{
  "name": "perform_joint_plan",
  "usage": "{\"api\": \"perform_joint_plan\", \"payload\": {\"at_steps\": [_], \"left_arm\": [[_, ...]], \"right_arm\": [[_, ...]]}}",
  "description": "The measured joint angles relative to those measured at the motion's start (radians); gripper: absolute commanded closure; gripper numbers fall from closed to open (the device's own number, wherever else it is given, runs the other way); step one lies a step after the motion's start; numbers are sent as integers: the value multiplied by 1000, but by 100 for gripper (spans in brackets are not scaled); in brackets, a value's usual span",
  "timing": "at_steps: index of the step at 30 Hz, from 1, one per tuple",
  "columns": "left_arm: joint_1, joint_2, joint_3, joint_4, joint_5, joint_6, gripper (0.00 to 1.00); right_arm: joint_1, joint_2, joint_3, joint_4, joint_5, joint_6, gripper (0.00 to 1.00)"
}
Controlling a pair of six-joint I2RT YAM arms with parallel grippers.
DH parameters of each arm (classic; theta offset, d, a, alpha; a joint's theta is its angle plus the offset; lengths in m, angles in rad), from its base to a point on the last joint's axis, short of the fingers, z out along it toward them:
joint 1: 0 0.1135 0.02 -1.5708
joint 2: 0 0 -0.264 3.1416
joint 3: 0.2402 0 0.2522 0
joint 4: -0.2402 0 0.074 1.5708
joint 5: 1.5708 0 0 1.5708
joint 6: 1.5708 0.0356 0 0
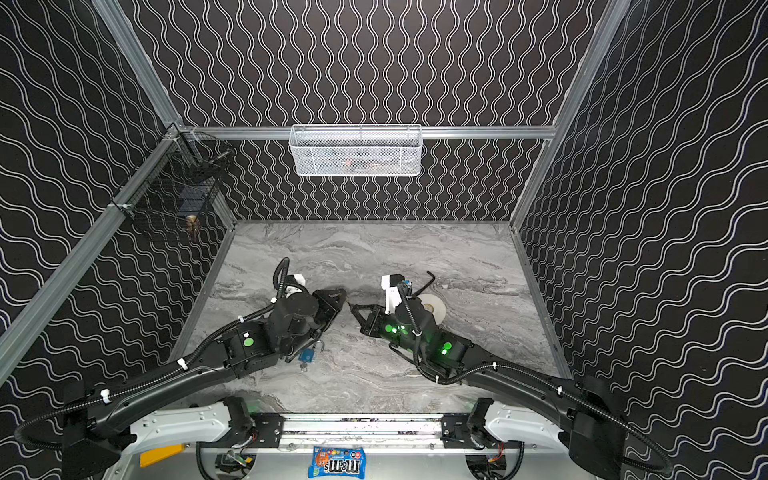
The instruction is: Unlock with the key
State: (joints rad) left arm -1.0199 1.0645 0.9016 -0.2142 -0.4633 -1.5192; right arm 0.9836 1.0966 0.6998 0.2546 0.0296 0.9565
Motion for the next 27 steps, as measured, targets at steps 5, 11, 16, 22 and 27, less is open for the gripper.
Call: {"api": "perform_joint_plan", "payload": {"at_steps": [5,11,16,22,27], "left_arm": [[1,-10,-7,6,-5,-19,100],[0,-30,-27,55,22,-39,100],[1,-14,-31,59,16,-51,100],[2,11,-24,78,2,-59,100],[3,31,-9,88,4,-59,100]], "right_arm": [[-2,5,-2,20,-14,-5,100],[3,-35,-12,8,8,-16,100],[4,-18,-8,5,17,-53,100],[9,-7,-4,5,31,-98,100],[9,0,5,-3,37,-131,100]]}}
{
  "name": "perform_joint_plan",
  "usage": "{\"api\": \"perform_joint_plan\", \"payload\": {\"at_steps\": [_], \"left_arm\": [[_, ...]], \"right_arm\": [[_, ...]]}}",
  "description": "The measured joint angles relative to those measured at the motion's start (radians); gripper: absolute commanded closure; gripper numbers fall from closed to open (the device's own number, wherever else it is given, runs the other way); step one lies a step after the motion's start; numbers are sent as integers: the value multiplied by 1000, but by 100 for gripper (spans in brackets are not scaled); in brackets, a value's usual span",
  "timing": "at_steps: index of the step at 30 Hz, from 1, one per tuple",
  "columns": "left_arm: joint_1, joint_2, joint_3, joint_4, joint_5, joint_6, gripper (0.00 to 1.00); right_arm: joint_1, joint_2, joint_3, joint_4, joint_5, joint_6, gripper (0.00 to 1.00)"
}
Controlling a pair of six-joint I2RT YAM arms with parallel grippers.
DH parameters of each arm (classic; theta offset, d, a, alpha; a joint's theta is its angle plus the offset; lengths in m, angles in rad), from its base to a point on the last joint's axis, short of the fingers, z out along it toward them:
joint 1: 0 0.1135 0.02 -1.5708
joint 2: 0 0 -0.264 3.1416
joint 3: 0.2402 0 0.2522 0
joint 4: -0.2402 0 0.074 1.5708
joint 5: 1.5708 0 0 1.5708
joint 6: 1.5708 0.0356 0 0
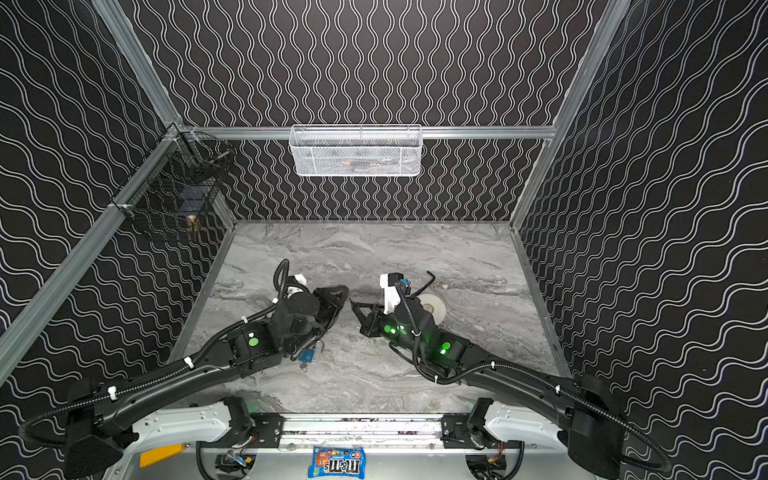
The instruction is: Unlock with the key
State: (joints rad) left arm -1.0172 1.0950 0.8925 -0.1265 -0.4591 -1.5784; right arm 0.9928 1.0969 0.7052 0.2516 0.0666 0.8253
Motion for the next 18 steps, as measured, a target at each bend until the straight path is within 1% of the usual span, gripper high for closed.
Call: {"api": "perform_joint_plan", "payload": {"at_steps": [6,11,18], "left_arm": [[0,16,32,-3,3,15,100],[-1,23,26,-4,35,37,100],[-3,23,36,-18,50,66,100]], "right_arm": [[-4,-16,28,-42,14,-6,100],[-19,-35,38,-101,6,-4,100],[-86,-51,39,-126,-124,39,100]]}}
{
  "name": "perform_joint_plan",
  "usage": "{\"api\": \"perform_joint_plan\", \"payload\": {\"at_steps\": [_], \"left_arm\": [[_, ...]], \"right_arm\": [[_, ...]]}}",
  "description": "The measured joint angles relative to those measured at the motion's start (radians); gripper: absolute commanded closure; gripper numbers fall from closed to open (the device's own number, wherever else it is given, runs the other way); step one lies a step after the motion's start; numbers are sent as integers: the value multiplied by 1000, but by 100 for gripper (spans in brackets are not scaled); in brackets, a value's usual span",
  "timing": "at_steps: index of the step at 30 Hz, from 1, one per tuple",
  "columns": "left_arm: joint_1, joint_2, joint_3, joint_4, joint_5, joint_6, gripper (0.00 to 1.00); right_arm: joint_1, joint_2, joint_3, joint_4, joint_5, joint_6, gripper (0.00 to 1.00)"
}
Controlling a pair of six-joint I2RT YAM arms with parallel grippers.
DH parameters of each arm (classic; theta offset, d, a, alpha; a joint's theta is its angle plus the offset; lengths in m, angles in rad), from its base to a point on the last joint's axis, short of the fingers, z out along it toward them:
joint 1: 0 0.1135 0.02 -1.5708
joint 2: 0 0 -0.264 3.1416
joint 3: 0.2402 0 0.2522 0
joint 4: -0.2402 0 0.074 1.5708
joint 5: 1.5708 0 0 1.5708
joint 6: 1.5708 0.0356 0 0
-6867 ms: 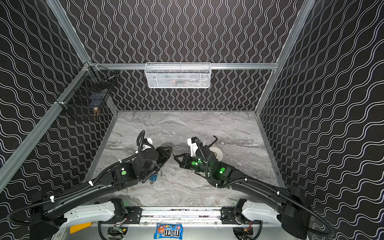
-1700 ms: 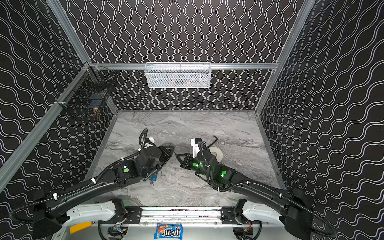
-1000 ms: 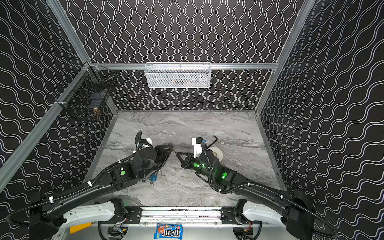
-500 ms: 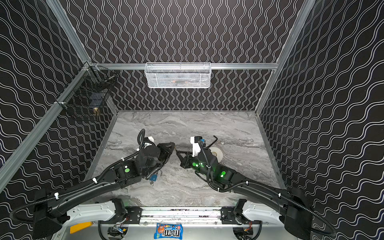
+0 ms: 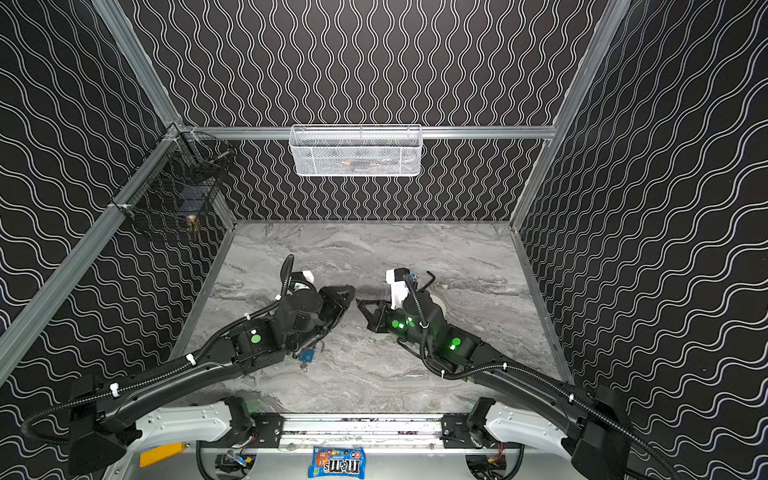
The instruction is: Unlock with the key
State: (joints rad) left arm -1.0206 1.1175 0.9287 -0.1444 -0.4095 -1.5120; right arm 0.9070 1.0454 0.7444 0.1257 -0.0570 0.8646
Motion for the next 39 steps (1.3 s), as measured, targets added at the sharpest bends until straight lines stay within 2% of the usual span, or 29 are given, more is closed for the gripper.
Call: {"api": "perform_joint_plan", "payload": {"at_steps": [9,18,24,30,35,39], "left_arm": [[-1,7,1,-6,2,18,100],[-22,48,48,-55,-24,27,100],[-31,34,68,-78,-27,55,100],[-32,38,58,-77,-29,76,100],[-34,39,75,-106,-34,103,83],[-37,19,70,-119,-47,118,57]], "right_arm": [[-3,26,31,-36,-33,25,100],[30,54,60,-71,50,15,100],[16,31,45,-30,21,17,100],[10,44,68,-77,0,13,100],[11,43,68,-82,-7,-25,100],[17,45,68,-77,-16,-67,100]]}}
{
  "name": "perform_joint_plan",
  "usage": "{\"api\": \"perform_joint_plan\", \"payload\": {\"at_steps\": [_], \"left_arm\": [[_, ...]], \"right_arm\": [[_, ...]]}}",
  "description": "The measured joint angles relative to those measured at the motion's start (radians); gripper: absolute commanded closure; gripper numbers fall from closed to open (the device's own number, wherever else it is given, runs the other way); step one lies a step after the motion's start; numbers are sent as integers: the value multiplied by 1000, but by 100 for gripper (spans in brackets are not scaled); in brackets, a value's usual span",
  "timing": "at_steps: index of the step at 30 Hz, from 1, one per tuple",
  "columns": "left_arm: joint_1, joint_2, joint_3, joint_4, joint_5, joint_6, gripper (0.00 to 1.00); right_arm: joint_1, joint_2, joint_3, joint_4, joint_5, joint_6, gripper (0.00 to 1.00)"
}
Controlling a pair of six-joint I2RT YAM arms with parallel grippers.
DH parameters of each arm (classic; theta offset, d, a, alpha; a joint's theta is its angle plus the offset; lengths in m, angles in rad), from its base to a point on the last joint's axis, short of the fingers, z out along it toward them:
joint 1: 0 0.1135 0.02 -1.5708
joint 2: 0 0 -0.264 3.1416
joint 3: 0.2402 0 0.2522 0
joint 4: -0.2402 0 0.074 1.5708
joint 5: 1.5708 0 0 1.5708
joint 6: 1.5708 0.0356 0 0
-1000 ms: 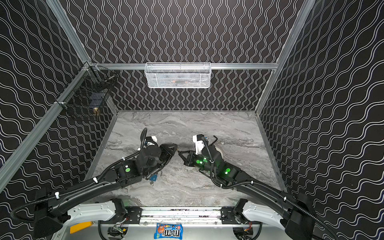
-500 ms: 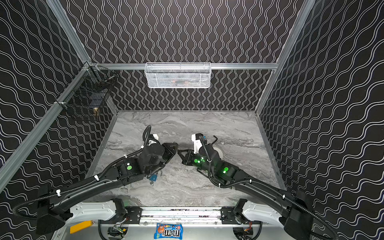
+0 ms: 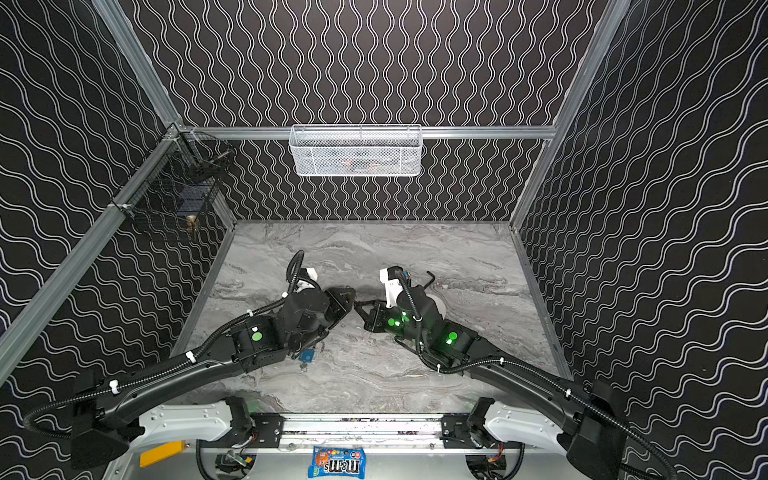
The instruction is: Unlock with the key
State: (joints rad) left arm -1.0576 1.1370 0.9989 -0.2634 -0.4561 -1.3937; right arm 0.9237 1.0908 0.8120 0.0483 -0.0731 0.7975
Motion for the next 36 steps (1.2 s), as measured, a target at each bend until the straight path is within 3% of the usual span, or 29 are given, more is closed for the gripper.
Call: {"api": "perform_joint_plan", "payload": {"at_steps": [6,10,13,17,25,36], "left_arm": [[5,-28,1,-54,15,35,28],[14,-35,9,-77,-5,44,27],[22,-32,9,-90,-7,59,30],[42,-21,9,-92,0,58,41],[74,-1,-10,-59,43,32,44],[77,30,2,-44,97,7,62]], "right_arm": [[1,19,1,29,5,-40,100],[5,55,30,-5,4,-71,100],[6,60,30,-18,3,-80,100],[12,68,35,-27,-11,-83,100],[18,71,37,-42,-13,-93,100],[54,76,68,-87,68,-129,100]]}}
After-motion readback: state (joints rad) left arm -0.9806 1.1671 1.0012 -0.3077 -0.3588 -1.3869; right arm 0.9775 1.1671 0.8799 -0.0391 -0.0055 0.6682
